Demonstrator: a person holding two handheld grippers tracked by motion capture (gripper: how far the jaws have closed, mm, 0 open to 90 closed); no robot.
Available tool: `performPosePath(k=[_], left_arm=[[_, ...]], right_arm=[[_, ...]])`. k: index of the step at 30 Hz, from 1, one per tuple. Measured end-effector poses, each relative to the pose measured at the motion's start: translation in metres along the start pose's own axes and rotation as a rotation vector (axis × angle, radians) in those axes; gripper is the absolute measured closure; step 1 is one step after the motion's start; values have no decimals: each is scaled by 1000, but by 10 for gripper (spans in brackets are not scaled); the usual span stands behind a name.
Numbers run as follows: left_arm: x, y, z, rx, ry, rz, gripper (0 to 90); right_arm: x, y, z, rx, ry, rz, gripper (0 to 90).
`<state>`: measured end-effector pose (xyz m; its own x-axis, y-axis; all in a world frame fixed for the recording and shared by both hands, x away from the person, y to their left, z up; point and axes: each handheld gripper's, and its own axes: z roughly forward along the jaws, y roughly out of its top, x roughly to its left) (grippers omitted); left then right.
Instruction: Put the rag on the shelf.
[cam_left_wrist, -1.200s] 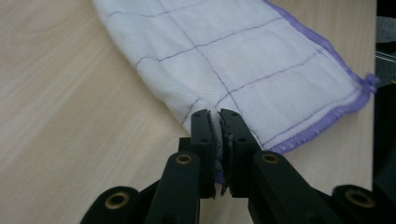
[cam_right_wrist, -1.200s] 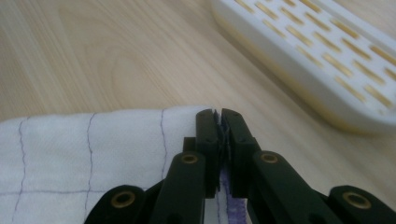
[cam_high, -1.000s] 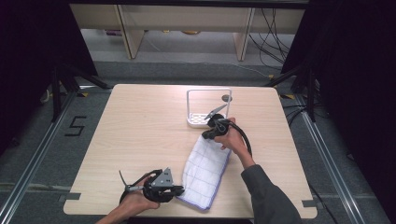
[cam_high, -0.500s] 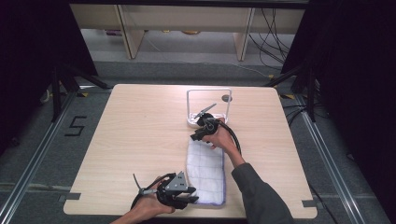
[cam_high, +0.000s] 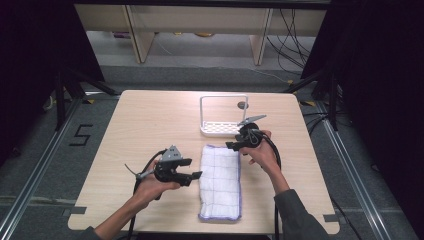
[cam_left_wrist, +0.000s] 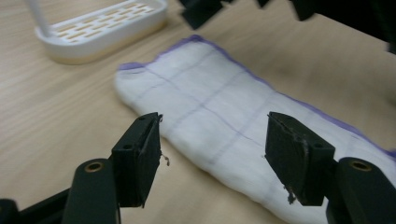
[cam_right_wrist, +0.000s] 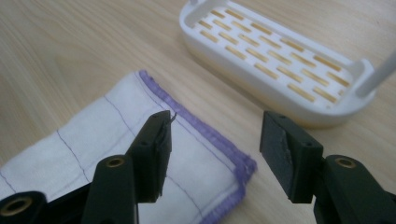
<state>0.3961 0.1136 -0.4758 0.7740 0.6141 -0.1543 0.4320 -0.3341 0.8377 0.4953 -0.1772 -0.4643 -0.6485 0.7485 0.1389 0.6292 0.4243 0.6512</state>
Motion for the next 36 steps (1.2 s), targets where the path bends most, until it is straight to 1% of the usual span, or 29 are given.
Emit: performPosePath(k=[1, 2, 3, 4, 5, 7, 8, 9, 10, 12, 13, 14, 15, 16, 19, 21, 24, 25, 26, 27, 28, 29, 30, 31, 32, 33, 34, 35, 36], left_arm=[[5, 2, 5, 3, 29, -3, 355], [9, 4, 8, 8, 48, 0, 355], [14, 6, 13, 13, 74, 2, 357], [19, 8, 20, 14, 94, -9, 359], [23, 10, 22, 43, 92, 3, 359], [30, 14, 32, 50, 116, -3, 358], [33, 16, 38, 60, 114, -8, 359], [35, 17, 42, 68, 119, -4, 361], [36, 19, 47, 71, 129, -9, 362], [39, 22, 54, 75, 119, -19, 367], [40, 23, 56, 85, 121, -12, 368], [41, 25, 60, 83, 127, -14, 368], [42, 26, 63, 83, 126, -13, 370], [43, 27, 65, 84, 123, -16, 371], [47, 30, 74, 100, 122, -29, 373], [48, 30, 80, 101, 120, -37, 382], [49, 31, 86, 111, 115, -30, 391], [49, 31, 88, 118, 108, -28, 396], [50, 31, 91, 129, 102, -26, 400], [50, 31, 93, 130, 103, -20, 400], [50, 31, 95, 128, 106, -35, 399], [50, 31, 95, 129, 108, -35, 394], [51, 32, 95, 133, 110, -30, 387], [51, 32, 96, 129, 115, -40, 387], [52, 33, 96, 126, 116, -27, 387], [52, 33, 96, 124, 119, -26, 390], [51, 33, 96, 122, 123, -30, 395], [51, 33, 97, 126, 123, -29, 400], [52, 33, 97, 130, 112, -23, 405]], right_arm=[[-4, -5, 2, -43, -1, -44, 443], [-6, -9, 0, -39, -5, -43, 443], [-5, -11, 1, -51, 6, -19, 443], [-6, -14, -1, -38, 2, -24, 445], [-7, -18, 0, -39, 7, -16, 445], [-9, -20, 1, -27, 2, -20, 444], [-10, -21, 1, -24, 3, -18, 446], [-11, -22, 4, -46, 2, -8, 447], [-11, -22, 4, -35, -1, -7, 445], [-11, -23, 5, -14, -7, -6, 444], [-12, -24, 8, -29, 1, -9, 445], [-13, -23, 8, -11, -9, -19, 444], [-13, -24, 10, -14, -15, -20, 447], [-12, -24, 9, -3, -11, -9, 448], [-13, -24, 10, -2, -13, 0, 450], [-15, -25, 11, -18, -23, -19, 452], [-19, -26, 10, -22, -29, -11, 459], [-21, -26, 9, -15, -27, -20, 459], [-21, -27, 11, -24, -32, -12, 460], [-20, -27, 10, 0, -17, 9, 461], [-21, -27, 12, -12, -16, -6, 461], [-21, -27, 12, -7, -20, -18, 461], [-20, -28, 14, -20, -25, -11, 461], [-19, -26, 13, 1, -17, -4, 461], [-18, -26, 13, 3, -18, -5, 460], [-19, -27, 16, -10, -22, -24, 461], [-18, -26, 15, -1, -28, -20, 461], [-17, -26, 16, 11, -19, -15, 461], [-17, -26, 19, 4, -29, -24, 461]])
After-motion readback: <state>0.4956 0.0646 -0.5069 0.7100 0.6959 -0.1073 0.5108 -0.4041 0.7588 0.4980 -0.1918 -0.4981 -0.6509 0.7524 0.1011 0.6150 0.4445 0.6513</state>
